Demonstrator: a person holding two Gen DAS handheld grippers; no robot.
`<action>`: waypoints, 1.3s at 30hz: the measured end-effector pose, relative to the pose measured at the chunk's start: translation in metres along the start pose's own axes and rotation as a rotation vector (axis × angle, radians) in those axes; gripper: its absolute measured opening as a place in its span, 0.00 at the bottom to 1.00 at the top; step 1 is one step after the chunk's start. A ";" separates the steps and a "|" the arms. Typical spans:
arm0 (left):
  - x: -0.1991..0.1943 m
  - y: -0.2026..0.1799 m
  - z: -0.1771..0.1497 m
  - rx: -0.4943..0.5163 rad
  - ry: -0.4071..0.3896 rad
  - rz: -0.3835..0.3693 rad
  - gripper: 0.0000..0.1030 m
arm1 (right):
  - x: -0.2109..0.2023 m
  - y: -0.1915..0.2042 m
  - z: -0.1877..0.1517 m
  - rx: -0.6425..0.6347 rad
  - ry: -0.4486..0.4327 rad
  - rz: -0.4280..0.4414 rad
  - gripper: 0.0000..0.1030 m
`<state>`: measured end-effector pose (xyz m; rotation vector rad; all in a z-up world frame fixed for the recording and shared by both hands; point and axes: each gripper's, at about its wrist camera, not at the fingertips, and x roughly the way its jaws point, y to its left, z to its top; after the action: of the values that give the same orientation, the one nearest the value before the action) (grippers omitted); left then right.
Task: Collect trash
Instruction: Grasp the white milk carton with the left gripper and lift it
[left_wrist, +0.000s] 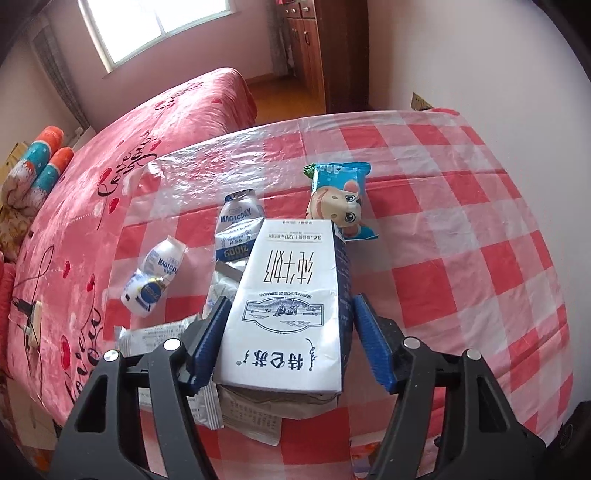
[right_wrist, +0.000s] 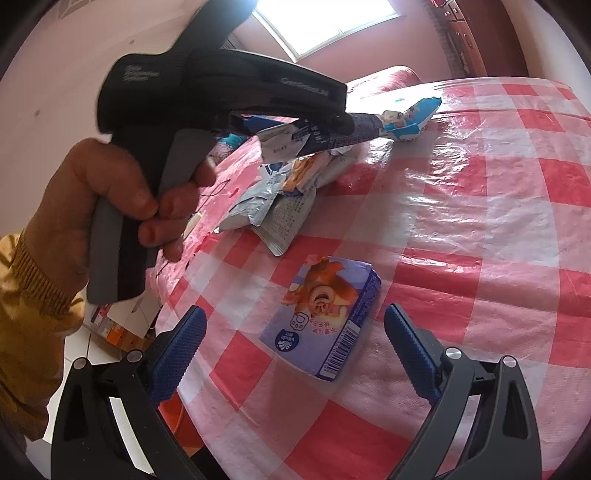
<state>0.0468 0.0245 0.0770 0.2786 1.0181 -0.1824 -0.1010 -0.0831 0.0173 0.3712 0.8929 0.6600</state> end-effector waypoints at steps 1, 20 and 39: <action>-0.002 0.001 -0.003 -0.013 -0.008 -0.005 0.66 | 0.001 0.000 0.000 -0.001 0.005 -0.009 0.93; -0.073 0.050 -0.098 -0.242 -0.141 -0.090 0.65 | 0.014 0.022 -0.008 -0.151 0.048 -0.101 0.93; -0.051 0.069 -0.195 -0.359 -0.059 -0.198 0.64 | 0.017 0.014 -0.004 -0.118 0.035 -0.197 0.93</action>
<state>-0.1184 0.1516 0.0343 -0.1535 0.9994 -0.1818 -0.1014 -0.0611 0.0130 0.1641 0.9064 0.5352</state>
